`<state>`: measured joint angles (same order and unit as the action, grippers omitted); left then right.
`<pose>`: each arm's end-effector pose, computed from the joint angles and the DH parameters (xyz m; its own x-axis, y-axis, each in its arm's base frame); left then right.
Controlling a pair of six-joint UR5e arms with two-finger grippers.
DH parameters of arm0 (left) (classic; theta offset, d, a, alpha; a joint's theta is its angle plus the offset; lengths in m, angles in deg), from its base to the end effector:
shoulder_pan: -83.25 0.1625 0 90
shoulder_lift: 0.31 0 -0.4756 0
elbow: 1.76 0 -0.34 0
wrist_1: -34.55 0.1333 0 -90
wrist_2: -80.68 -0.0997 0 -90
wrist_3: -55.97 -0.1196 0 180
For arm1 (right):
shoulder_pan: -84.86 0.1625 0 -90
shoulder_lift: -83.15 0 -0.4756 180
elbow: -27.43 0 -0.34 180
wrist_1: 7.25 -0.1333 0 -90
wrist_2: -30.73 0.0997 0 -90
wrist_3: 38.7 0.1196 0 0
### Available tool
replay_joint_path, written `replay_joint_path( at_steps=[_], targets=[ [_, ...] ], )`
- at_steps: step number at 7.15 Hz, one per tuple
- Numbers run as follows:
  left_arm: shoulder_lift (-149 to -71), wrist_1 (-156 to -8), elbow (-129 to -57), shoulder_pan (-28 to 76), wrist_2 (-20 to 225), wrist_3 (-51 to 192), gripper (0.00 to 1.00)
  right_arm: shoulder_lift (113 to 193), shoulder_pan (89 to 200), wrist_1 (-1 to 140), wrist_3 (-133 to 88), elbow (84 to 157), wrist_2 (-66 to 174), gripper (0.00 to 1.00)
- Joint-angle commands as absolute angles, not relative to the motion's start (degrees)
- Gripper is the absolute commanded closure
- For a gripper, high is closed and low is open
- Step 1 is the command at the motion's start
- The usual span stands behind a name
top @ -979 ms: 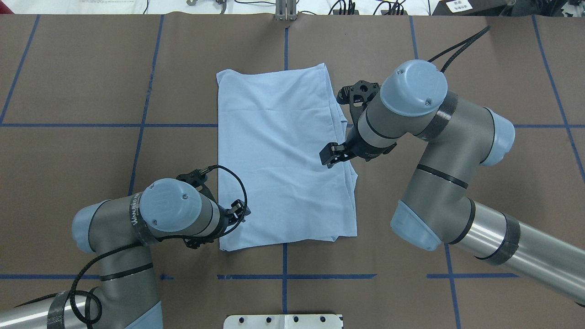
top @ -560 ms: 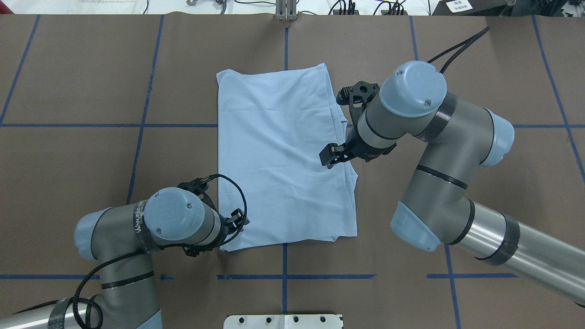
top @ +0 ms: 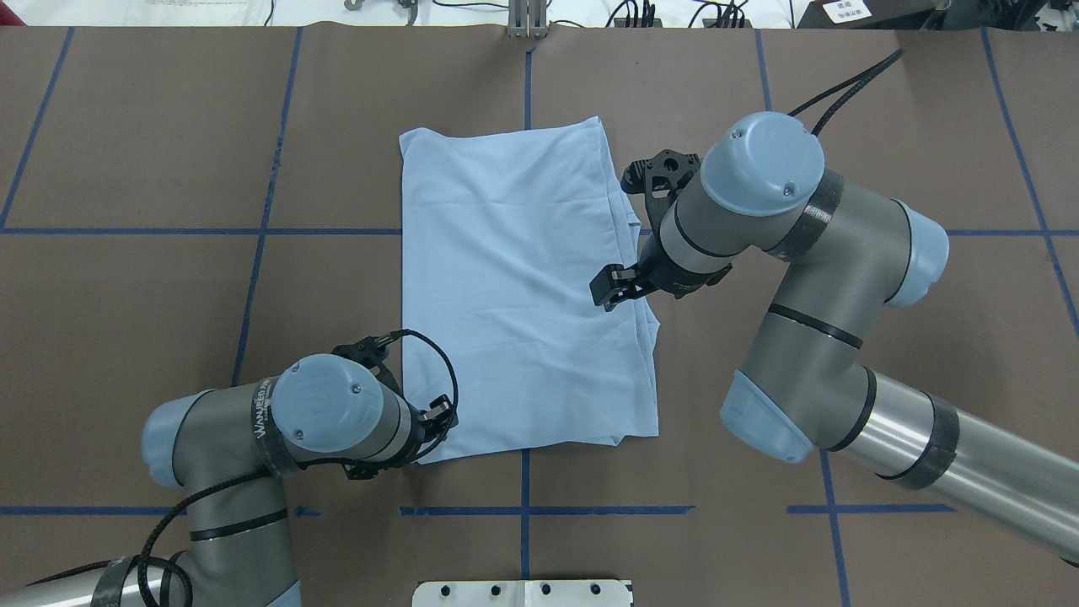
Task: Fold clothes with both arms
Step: 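Move both grippers to the shirt's corners nearest the robot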
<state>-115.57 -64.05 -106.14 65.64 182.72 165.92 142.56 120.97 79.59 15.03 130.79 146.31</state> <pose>0.5567 -0.2904 0.3792 0.5464 -0.5235 -0.6538 0.3553 0.8517 -0.3851 -0.4638 -0.4394 0.3363 0.6066 -0.2180 0.7645 0.1028 0.9751 0.1965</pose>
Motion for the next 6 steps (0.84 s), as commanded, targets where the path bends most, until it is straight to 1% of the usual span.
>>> replay_joint_path(
  at_steps=[1,2,3,4,6],
  targets=[
    [-115.44,-63.8,-106.18,65.67,182.72,166.18,0.46,142.57,120.98,79.59,15.09,130.87,146.31,0.0],
    [-115.53,-63.71,-106.61,65.59,182.72,166.18,0.6,142.65,120.9,79.59,15.18,130.87,146.31,0.0],
    [-115.53,-63.8,-106.96,65.59,182.72,166.18,0.82,142.65,120.9,79.59,15.18,130.79,146.31,0.0],
    [-115.36,-63.8,-107.84,65.67,182.63,166.27,1.0,142.65,120.81,79.59,15.18,130.78,146.31,0.0],
    [-115.35,-63.8,-108.02,65.67,182.63,166.18,1.0,142.74,120.37,79.59,15.35,130.78,146.22,0.0]
  ],
)
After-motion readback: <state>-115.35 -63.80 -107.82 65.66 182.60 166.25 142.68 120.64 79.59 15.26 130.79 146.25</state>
